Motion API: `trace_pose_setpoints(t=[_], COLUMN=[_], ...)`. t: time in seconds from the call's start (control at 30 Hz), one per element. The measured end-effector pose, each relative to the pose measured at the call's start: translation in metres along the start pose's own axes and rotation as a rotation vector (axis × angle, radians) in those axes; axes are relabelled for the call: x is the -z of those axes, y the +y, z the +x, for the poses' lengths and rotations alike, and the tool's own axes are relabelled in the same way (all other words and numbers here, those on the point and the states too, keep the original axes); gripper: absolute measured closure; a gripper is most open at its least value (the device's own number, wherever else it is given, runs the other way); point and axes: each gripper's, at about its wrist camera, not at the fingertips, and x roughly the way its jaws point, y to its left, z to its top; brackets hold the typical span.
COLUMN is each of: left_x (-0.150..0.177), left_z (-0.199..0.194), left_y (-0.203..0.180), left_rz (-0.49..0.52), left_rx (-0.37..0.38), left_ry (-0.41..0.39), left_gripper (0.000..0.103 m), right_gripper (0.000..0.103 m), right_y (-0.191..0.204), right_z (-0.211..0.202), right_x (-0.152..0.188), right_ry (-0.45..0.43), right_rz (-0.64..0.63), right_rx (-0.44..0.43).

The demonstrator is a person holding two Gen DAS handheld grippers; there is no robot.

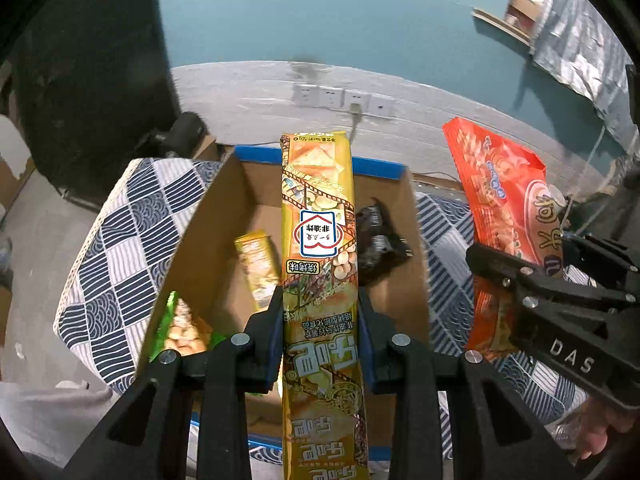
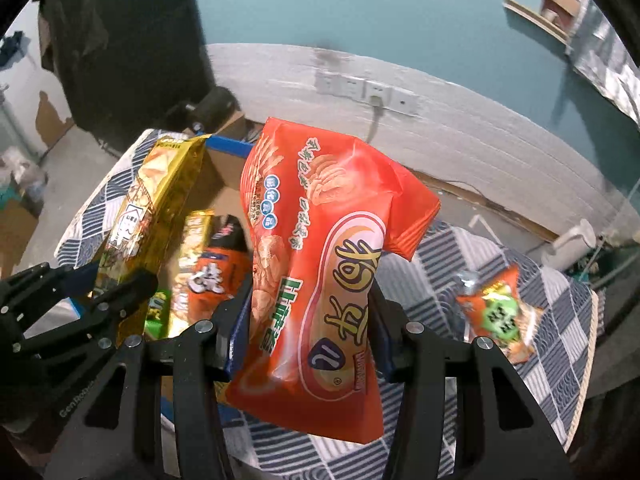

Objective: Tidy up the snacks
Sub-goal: 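Lift the yellow stick pack and red bag and carry them over the box, then open both tools to drop the yellow pack and red bag into the box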

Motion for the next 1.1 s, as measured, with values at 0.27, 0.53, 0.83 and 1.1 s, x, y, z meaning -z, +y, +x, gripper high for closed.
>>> trace_pose_setpoints(t=[0.27,0.53,0.83,1.1], left_x=[0.0,0.007,0.005,0.005], left_z=[0.011,0.023,0.018,0.016], left_y=[0.029,0.05,0.05,0.048], left_rz=[-0.058,-0.095,-0.098,-0.096], left_rx=[-0.014,-0.06,-0.079,-0.078], left_ry=[0.022,0.041,0.024,0.023], left_gripper=[0.071,0.069,0.052,0.045], right_gripper=[0.053,0.041,0.035,0.032], right_y=[0.027,0.037,0.031,0.02], right_z=[0.031,0.048,0.044,0.025], right_x=[-0.007,-0.009,-0.01,-0.012], right_ry=[0.07,0.114,0.104,0.061], right_rz=[-0.025,-0.005,0.02,0.019], right_rx=[-0.047,-0.098,-0.087,-0.05])
